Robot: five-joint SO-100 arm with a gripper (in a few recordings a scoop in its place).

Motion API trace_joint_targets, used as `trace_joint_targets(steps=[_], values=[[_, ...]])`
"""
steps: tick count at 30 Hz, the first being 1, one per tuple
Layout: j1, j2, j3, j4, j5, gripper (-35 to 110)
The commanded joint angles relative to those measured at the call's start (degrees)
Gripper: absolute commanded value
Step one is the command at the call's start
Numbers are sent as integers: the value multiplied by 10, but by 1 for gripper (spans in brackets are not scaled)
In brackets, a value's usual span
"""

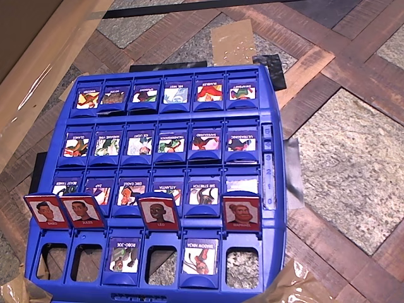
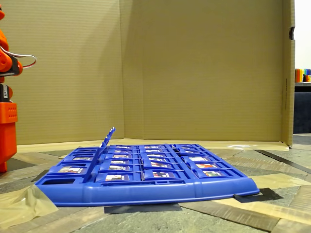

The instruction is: Flip A5.

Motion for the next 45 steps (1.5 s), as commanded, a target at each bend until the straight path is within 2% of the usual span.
trace_joint_targets(steps=[1,26,35,45], values=[[3,2,1,-2,-4,0],[2,-7,-18,22,-4,0],[33,-69,-105,238,-8,0],[121,-233,-236,516,-18,0]])
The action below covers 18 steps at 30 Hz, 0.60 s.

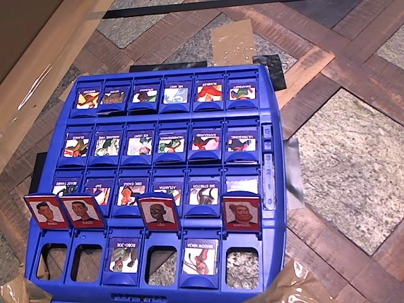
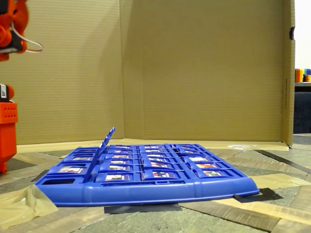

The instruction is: Flip A5.

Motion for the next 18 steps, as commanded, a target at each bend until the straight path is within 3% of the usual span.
trace_joint_targets(steps=[1,18], values=[[29,-53,-48,79,-9,0],[124,-339,-230,461,-47,0]])
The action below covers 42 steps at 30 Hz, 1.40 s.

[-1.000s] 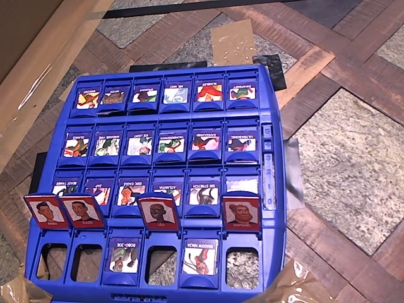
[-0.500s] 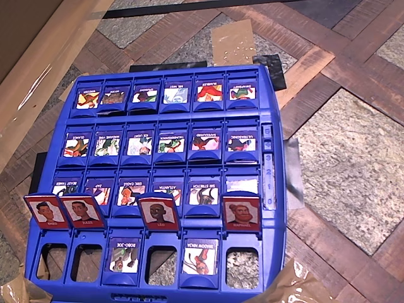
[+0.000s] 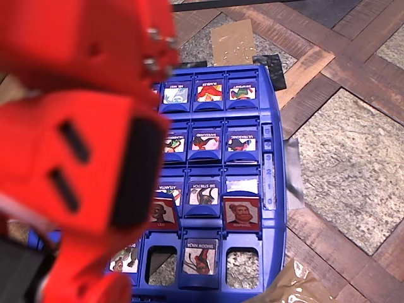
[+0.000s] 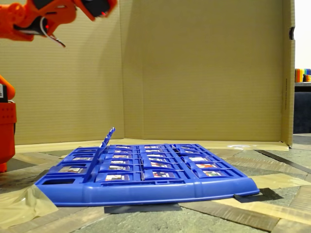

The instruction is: Flip A5.

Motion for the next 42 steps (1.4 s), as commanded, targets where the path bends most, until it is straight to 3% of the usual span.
trace_joint_targets(steps=[1,19,26,42], values=[[16,-47,-56,76,-7,0],[53,-305,-323,686,-33,0],[66,-362,-353,795,-55,0],[98,-417,-361,853,-117,0]])
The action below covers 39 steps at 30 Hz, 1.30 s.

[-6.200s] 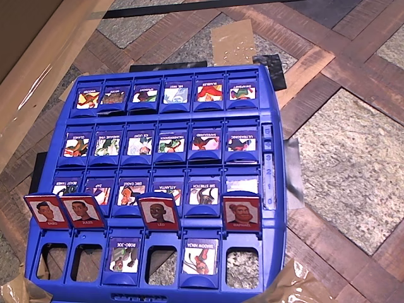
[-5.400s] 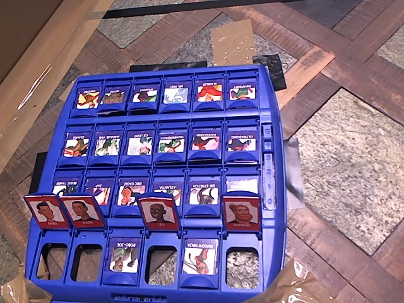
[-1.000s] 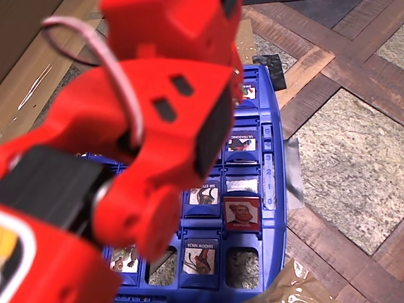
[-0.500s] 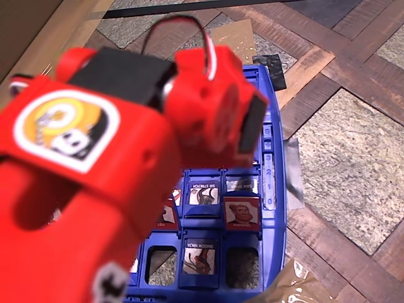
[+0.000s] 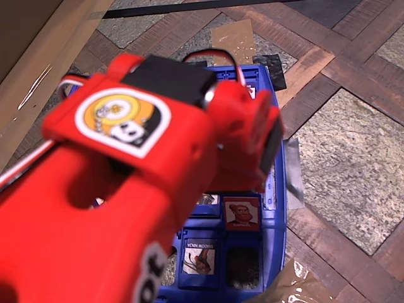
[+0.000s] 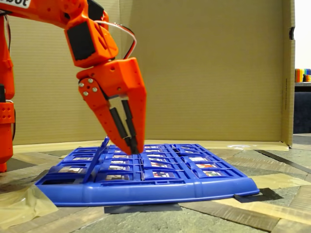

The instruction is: Flip A5.

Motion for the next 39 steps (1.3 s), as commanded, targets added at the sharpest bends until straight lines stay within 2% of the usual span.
trace_joint_targets(steps=[1,14,20,29,39], values=[[14,1,-24,32,-24,0],[34,-2,-16,149,-90,0],[35,12,-13,152,-89,0],[21,48,-4,65,-57,0],[-9,114,9,-152,5,0]])
